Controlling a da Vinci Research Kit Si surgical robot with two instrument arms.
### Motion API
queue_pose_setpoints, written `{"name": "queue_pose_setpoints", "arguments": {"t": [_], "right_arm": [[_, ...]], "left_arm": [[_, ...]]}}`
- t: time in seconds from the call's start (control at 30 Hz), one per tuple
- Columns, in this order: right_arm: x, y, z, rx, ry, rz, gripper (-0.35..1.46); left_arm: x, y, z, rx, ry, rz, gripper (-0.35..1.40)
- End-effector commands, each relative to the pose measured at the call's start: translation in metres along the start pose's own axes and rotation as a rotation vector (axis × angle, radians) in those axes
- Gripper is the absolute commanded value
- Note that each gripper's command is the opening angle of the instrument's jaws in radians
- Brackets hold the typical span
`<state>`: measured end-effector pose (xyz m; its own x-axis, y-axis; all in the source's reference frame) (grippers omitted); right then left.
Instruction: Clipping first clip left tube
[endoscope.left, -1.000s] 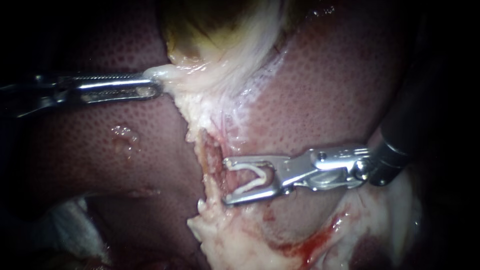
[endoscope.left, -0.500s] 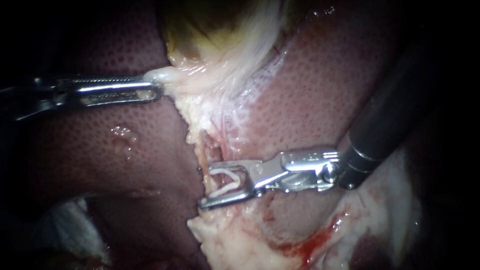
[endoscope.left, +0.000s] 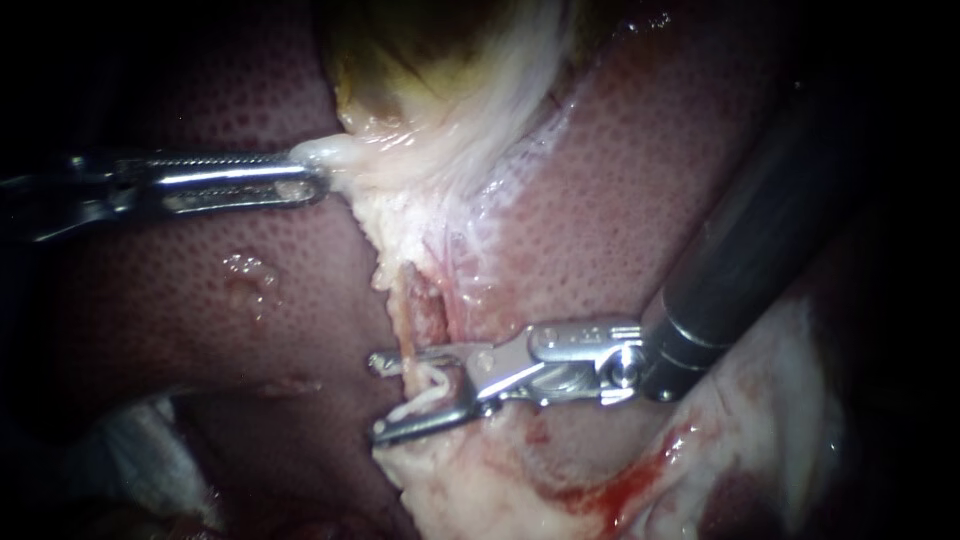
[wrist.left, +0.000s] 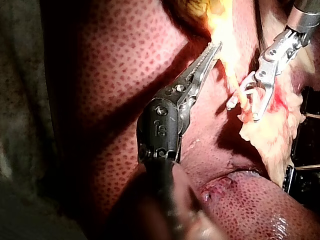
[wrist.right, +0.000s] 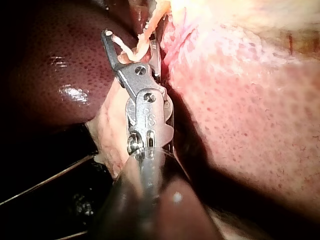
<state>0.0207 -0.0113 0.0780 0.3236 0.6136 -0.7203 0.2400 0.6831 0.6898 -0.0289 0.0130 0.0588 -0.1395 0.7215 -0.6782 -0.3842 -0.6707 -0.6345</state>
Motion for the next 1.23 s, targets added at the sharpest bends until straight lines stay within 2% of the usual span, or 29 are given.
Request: {"name": "queue_pose_setpoints", "arguments": {"t": [0.03, 0.27, 0.3, 0.33, 0.43, 0.47, 0.53, 0.73, 1.23], "right_arm": [[-0.0001, 0.0000, 0.0001, 0.000, 0.000, 0.001, 0.53], [-0.0005, 0.0004, 0.0006, 0.000, -0.002, 0.009, 0.50], [-0.0006, 0.0005, 0.0006, 0.000, -0.002, 0.021, 0.44], [-0.0006, 0.0005, 0.0005, 0.000, -0.002, 0.038, 0.37], [-0.0008, 0.0006, 0.0001, 0.018, -0.010, 0.071, -0.23], [-0.0009, 0.0006, 0.0001, 0.020, -0.011, 0.077, -0.35], [-0.0009, 0.0008, 0.0000, 0.017, -0.008, 0.094, -0.35], [-0.0011, 0.0014, -0.0004, 0.004, -0.048, 0.118, -0.35], [-0.0014, 0.0014, -0.0006, 0.004, -0.061, 0.122, -0.35]], "left_arm": [[-0.0001, 0.0000, 0.0001, -0.002, 0.000, 0.000, -0.35], [-0.0002, 0.0002, 0.0003, -0.003, 0.000, 0.001, -0.35], [-0.0002, 0.0002, 0.0003, -0.003, 0.000, 0.001, -0.35], [-0.0002, 0.0002, 0.0003, -0.003, 0.000, 0.001, -0.35], [-0.0002, 0.0002, 0.0003, -0.003, 0.000, 0.001, -0.35], [-0.0002, 0.0002, 0.0003, -0.003, 0.000, 0.001, -0.35], [-0.0002, 0.0002, 0.0003, -0.003, 0.000, 0.001, -0.35], [-0.0002, 0.0002, 0.0003, -0.003, 0.000, 0.001, -0.35], [-0.0002, 0.0001, 0.0003, -0.004, 0.000, 0.001, -0.35]]}}
